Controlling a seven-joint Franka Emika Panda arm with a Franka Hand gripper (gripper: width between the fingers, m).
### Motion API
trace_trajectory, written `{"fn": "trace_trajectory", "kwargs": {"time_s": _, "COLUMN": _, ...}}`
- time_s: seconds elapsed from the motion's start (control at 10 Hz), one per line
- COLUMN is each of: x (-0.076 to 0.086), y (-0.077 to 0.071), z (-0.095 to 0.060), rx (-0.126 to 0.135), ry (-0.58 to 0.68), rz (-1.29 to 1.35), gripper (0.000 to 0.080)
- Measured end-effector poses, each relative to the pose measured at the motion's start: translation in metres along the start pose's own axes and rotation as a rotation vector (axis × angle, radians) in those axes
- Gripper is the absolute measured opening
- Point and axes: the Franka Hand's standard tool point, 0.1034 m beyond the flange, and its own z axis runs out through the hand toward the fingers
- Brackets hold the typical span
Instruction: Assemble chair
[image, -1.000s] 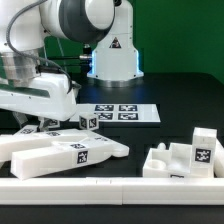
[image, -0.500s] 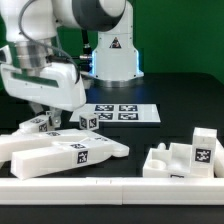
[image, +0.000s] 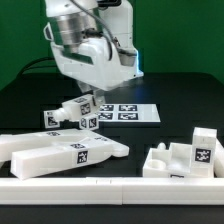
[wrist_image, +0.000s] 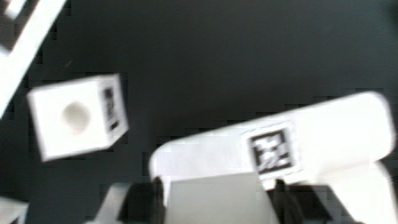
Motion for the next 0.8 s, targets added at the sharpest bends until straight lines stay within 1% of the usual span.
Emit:
{"fn": "trace_trajectory", "kwargs": {"time_s": 0.1, "x": 0.001, "y": 0.003, "z": 0.0, "rx": -0.002, "ry": -0.001, "rz": 0.014, "gripper": 0.0295}}
{"fn": "trace_trajectory", "kwargs": {"time_s": 0.3, "x": -0.002, "y": 0.0, "z": 0.001, "rx": -0.003, "ry": -0.002, "rz": 0.159, "gripper": 0.0294}}
{"fn": "trace_trajectory", "kwargs": {"time_s": 0.4, "x": -0.015, "y": -0.008, "z": 0.004, "rx": 0.003, "ry": 0.01, "rz": 0.343, "gripper": 0.0294}}
{"fn": "trace_trajectory", "kwargs": {"time_s": 0.5, "x": -0.04, "y": -0.023, "z": 0.012, "rx": 0.02, "ry": 0.03, "rz": 0.569, "gripper": 0.0294}}
{"fn": "trace_trajectory", "kwargs": {"time_s": 0.6, "x": -0.062, "y": -0.037, "z": 0.021, "rx": 0.015, "ry": 0.033, "rz": 0.765, "gripper": 0.0294}}
{"fn": "trace_trajectory", "kwargs": {"time_s": 0.7, "x": -0.075, "y": -0.05, "z": 0.025, "rx": 0.013, "ry": 0.036, "rz": 0.924, "gripper": 0.0294}}
{"fn": "trace_trajectory", "kwargs": {"time_s": 0.8, "x": -0.084, "y": -0.06, "z": 0.029, "rx": 0.014, "ry": 0.039, "rz": 1.012, "gripper": 0.0294}}
